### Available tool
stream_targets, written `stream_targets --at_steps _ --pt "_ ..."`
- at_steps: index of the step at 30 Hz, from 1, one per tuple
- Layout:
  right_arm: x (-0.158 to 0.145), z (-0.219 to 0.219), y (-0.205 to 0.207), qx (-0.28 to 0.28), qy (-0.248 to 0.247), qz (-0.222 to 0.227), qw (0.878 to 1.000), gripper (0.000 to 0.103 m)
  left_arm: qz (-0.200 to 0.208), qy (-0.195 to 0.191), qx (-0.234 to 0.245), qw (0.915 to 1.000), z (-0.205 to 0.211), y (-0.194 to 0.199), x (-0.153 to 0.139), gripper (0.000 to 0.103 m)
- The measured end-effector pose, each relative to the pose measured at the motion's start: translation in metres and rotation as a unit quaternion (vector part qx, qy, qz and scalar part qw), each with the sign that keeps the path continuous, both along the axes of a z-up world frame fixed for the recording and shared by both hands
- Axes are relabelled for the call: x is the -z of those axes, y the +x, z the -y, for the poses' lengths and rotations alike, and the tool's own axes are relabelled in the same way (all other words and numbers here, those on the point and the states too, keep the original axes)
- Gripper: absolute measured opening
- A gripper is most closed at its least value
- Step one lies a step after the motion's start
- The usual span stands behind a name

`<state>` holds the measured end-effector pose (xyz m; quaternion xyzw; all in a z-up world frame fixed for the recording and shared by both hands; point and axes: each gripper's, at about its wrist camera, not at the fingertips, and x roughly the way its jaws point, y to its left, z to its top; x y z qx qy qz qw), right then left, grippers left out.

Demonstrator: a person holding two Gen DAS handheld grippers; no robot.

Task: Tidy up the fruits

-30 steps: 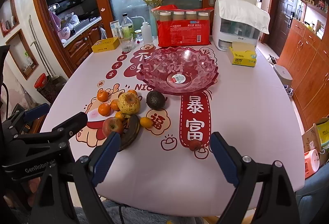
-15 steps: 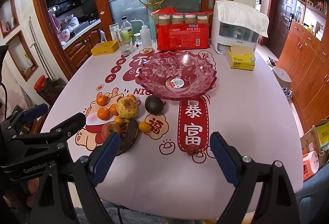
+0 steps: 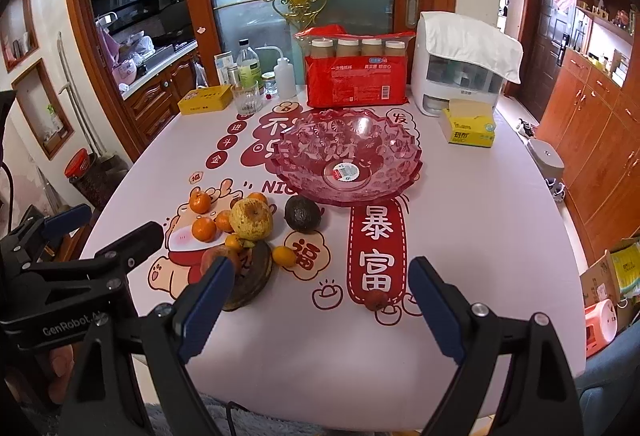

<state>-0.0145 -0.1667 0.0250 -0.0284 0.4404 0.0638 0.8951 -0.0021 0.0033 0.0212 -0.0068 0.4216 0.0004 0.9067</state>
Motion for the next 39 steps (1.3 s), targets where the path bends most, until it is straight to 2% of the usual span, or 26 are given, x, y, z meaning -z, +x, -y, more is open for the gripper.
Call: stream_targets --at_steps 9,25,34,39 --pt "-0.001 -0.025 0.001 0.025 -0.011 -0.009 1.0 0.09 -0.015 -0.007 0.026 0.9995 -0.025 0.017 -0.004 0.102" --pt "0.008 -0.05 -0.001 0.08 -0.025 -0.028 0.996 0.089 -0.032 -0.018 0.065 0.9973 -0.069 0.034 0.017 0.102" --pt "0.026 -0.057 0.021 0.1 -0.02 -0.034 0.994 0.089 -0.047 -0.017 0.085 0.9952 -0.09 0.056 0.04 0.102" --pt "0.04 -0.057 0.043 0.108 -0.021 -0.03 0.993 0.089 -0.058 -0.01 0.111 0.9921 -0.084 0.08 0.061 0.102"
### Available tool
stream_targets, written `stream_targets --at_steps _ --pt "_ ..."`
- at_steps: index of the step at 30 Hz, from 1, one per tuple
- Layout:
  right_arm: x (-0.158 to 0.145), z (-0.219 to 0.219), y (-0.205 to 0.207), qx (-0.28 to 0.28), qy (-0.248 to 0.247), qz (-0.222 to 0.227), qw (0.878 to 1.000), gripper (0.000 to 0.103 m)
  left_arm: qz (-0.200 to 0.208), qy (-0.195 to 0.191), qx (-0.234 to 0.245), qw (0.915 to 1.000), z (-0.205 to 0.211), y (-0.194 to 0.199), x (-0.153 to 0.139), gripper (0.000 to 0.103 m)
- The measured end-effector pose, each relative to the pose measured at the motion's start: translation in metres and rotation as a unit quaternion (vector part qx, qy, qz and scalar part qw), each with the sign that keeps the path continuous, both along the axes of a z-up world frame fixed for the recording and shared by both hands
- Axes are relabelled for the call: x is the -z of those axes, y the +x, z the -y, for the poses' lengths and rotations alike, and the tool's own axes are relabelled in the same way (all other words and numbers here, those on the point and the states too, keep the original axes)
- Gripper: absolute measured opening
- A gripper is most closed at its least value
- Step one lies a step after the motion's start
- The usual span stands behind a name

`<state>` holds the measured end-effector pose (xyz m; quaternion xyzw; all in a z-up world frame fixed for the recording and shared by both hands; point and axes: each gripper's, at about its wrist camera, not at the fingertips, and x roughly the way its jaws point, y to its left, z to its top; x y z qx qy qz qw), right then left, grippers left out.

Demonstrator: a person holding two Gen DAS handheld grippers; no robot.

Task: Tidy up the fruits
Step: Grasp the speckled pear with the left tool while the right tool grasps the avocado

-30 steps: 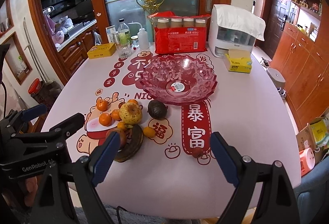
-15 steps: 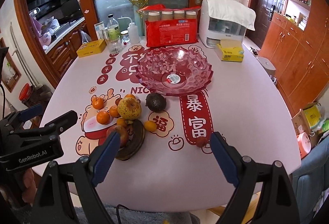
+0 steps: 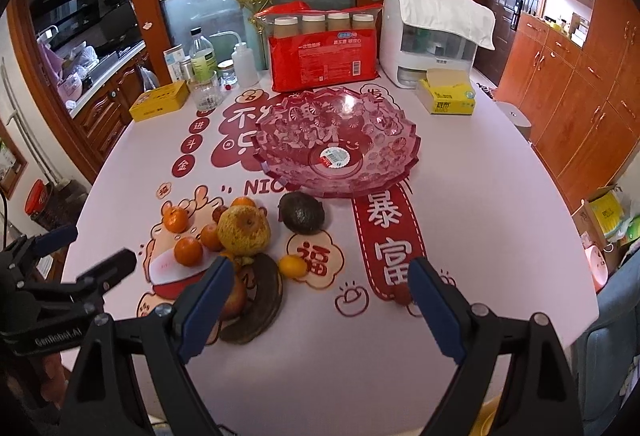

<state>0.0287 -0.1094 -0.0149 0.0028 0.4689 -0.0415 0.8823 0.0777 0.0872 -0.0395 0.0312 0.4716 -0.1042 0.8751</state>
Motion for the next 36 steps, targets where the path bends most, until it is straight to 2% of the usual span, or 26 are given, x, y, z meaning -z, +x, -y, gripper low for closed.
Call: stream_targets --at_steps 7,11,20,23,30,36 --pt "0.021 0.006 0.033 -0.002 0.007 0.0 1.0 0.089 -0.012 0.018 0.051 0.9985 0.028 0.034 0.034 0.102" --pt "0.041 0.014 0.053 -0.005 0.029 -0.002 1.0 0.089 -0.031 0.017 0.065 0.9973 0.043 0.054 0.058 0.102" --pt "0.097 0.042 0.098 -0.013 0.101 -0.011 0.995 0.087 -0.057 0.004 0.042 0.9975 0.06 0.091 0.103 0.1" --pt "0.117 0.044 0.112 -0.014 0.122 -0.028 0.992 0.084 -0.065 0.003 0.035 0.9972 0.062 0.095 0.113 0.099" --pt "0.149 0.042 0.133 -0.026 0.15 -0.057 0.987 0.082 -0.062 0.009 0.034 0.9975 0.07 0.097 0.122 0.098" --pt "0.168 0.044 0.145 -0.025 0.168 -0.079 0.982 0.074 -0.077 0.01 0.031 0.9965 0.075 0.099 0.133 0.097"
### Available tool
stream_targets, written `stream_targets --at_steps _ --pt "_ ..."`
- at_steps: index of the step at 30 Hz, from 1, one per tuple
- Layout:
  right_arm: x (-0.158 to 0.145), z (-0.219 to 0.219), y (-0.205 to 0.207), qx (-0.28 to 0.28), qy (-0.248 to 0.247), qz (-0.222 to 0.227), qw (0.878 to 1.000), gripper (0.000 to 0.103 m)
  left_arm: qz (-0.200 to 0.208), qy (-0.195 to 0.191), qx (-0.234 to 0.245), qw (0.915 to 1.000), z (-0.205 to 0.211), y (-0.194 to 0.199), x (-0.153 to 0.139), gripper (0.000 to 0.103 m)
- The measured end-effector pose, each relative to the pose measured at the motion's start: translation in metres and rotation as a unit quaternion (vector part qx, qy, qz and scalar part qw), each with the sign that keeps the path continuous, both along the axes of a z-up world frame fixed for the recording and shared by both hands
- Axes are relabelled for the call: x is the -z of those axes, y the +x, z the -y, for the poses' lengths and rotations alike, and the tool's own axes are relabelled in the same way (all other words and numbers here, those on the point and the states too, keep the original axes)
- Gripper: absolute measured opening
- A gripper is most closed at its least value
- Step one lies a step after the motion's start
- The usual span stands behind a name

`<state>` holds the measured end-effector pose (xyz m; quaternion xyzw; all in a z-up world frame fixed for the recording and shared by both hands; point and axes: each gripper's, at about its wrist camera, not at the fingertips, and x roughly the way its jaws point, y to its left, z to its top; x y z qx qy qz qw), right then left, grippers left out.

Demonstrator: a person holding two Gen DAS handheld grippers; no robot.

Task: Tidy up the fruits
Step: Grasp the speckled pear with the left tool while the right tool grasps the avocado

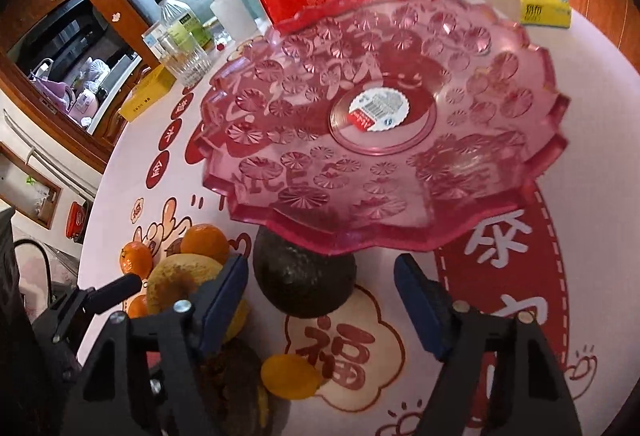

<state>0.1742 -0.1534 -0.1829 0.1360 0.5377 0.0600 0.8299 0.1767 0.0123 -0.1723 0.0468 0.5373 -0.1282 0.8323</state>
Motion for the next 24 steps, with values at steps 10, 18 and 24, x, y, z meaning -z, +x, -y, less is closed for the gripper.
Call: stream_targets --at_steps 10,18,24 --pt "0.01 -0.012 0.011 -0.026 0.009 -0.004 1.0 0.061 -0.001 -0.004 -0.014 0.9999 0.001 0.004 0.005 0.093" --pt "0.009 -0.012 0.006 -0.03 0.005 -0.012 0.999 0.06 0.005 0.009 -0.011 0.9999 0.006 0.004 0.006 0.093" --pt "0.003 0.001 -0.01 -0.012 0.014 -0.018 1.0 0.059 0.01 0.02 -0.005 0.9997 0.009 0.004 0.006 0.093"
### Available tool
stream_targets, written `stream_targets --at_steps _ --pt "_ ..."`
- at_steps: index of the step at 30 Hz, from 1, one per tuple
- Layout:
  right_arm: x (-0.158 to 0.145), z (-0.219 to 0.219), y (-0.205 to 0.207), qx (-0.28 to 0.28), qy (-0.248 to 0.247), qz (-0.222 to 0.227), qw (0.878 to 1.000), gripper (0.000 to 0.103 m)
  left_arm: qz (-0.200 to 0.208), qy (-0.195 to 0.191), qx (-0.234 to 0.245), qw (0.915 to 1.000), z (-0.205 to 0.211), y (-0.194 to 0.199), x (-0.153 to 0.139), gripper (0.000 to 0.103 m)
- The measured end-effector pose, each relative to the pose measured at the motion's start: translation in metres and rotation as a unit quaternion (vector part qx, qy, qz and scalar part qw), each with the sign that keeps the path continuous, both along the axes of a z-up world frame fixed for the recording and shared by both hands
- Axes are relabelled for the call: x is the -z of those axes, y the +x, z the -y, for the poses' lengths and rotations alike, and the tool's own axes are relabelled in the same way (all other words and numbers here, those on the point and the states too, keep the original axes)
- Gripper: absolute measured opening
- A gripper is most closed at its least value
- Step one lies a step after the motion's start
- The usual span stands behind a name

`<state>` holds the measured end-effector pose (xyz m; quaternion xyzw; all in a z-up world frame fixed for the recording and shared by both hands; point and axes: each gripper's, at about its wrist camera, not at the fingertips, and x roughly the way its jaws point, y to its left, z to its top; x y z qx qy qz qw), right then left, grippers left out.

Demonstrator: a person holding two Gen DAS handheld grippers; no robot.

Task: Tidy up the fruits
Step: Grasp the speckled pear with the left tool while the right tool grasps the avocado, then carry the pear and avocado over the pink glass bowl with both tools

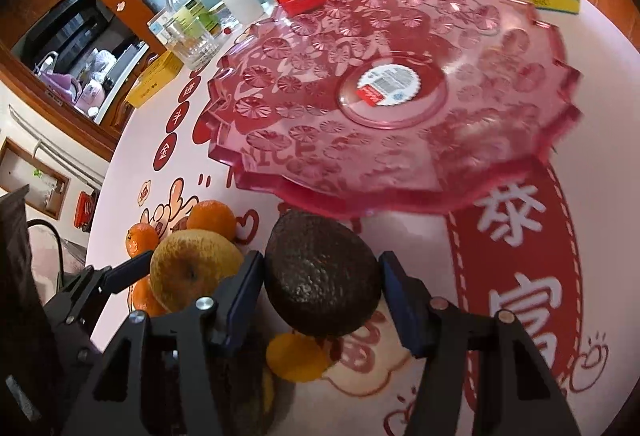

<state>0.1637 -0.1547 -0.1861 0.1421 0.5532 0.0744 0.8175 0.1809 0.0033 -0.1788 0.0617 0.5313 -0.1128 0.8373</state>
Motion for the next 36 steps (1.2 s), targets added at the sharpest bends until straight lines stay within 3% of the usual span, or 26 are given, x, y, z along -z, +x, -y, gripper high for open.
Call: stream_targets --at_steps 4,5,19,30,36 --pt "-0.006 0.011 -0.01 0.014 -0.001 0.0 1.0 0.059 0.012 0.025 0.014 0.9995 0.008 0.0 0.002 0.088" --pt "-0.007 0.013 -0.013 0.018 -0.001 0.0 1.0 0.059 0.011 0.011 0.029 0.9995 0.011 -0.001 0.001 0.072" --pt "-0.029 0.022 -0.039 0.037 -0.002 0.019 0.999 0.059 0.004 -0.006 0.005 1.0 -0.004 -0.006 -0.015 0.071" --pt "-0.079 0.009 -0.06 0.017 -0.007 0.065 0.998 0.059 0.035 -0.022 0.023 0.9989 -0.008 -0.028 -0.081 0.071" --pt "-0.117 -0.001 -0.071 -0.008 -0.036 0.099 0.994 0.059 0.065 -0.033 0.042 0.9965 -0.008 -0.032 -0.125 0.071"
